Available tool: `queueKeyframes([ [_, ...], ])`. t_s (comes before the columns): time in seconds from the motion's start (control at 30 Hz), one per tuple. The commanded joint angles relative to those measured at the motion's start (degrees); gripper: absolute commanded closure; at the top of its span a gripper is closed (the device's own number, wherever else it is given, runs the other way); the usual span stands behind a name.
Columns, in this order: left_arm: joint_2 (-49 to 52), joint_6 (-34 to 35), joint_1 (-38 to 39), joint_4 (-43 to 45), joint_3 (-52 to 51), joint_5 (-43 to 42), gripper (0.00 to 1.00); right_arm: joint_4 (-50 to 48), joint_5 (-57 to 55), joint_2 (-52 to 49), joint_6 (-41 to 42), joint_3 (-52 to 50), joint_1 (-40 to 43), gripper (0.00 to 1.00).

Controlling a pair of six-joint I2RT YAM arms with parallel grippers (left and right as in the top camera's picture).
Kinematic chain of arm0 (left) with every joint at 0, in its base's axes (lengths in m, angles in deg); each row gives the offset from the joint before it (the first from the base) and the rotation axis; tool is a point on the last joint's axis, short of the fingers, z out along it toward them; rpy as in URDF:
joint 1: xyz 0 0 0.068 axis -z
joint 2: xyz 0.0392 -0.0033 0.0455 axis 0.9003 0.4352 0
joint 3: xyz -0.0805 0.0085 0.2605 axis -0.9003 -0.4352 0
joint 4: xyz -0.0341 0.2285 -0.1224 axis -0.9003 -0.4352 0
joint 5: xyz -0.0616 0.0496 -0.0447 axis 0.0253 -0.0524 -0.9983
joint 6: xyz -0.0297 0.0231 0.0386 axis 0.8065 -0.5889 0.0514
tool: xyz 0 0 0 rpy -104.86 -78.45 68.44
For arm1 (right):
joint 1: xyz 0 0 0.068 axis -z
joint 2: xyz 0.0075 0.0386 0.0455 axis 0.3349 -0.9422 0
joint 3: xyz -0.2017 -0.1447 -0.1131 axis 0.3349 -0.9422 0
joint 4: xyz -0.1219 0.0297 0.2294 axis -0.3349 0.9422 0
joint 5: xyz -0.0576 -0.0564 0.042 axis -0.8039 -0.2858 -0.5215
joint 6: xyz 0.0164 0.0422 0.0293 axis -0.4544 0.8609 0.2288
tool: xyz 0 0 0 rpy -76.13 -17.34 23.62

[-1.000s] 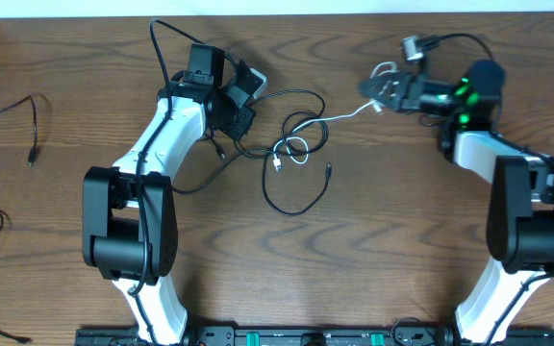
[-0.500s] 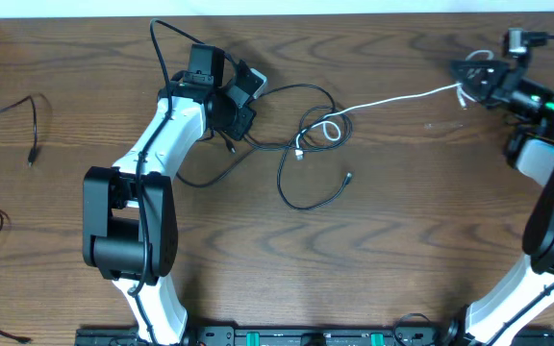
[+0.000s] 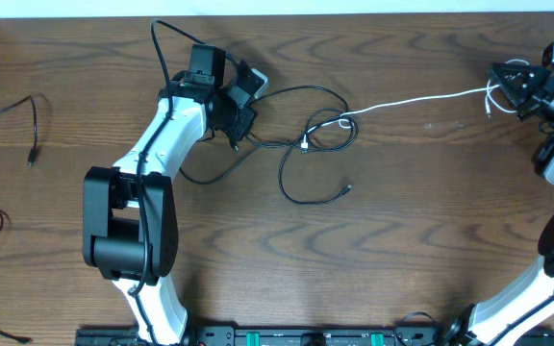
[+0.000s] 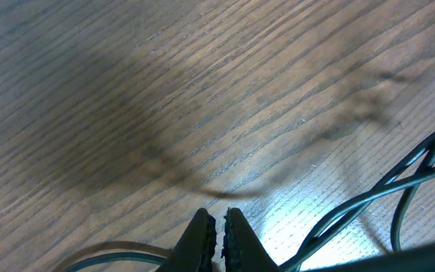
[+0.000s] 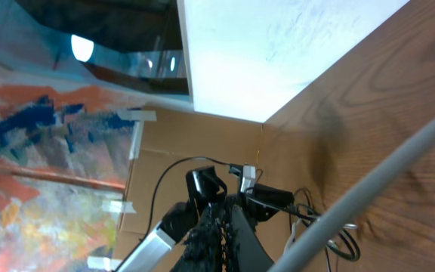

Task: Untangle cables
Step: 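Pull the white cable out to the upper right with the right gripper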

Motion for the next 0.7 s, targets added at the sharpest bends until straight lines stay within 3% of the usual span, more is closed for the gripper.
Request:
queueKeyframes([
  [0.0, 0.3, 0.3, -0.3, -0.5, -0.2, 0.8, 0.92, -2.3, -3.0, 0.0, 1.5, 0.9, 2.4, 0.99],
  [0.1, 0.3, 0.3, -0.3, -1.4, -0.2, 2.1, 0.92, -2.3, -4.8, 0.0, 1.2, 1.5, 4.4, 0.99],
  [0.33, 0.3, 0.9, -0.8, -4.5, -0.2, 19.0, 0.92, -2.3, -5.6, 0.0, 0.4, 2.3, 8.8, 0.99],
  [0.47, 0.3, 6.7, -3.3, -4.3, -0.2, 28.1, 0.92, -2.3, -5.3, 0.1, -0.2, 2.4, 10.5, 0.99],
  [0.67, 0.3, 14.0, -10.1, -4.7, -0.2, 28.9, 0.92, -2.3, -5.2, 0.0, -0.5, 2.7, 10.5, 0.99],
])
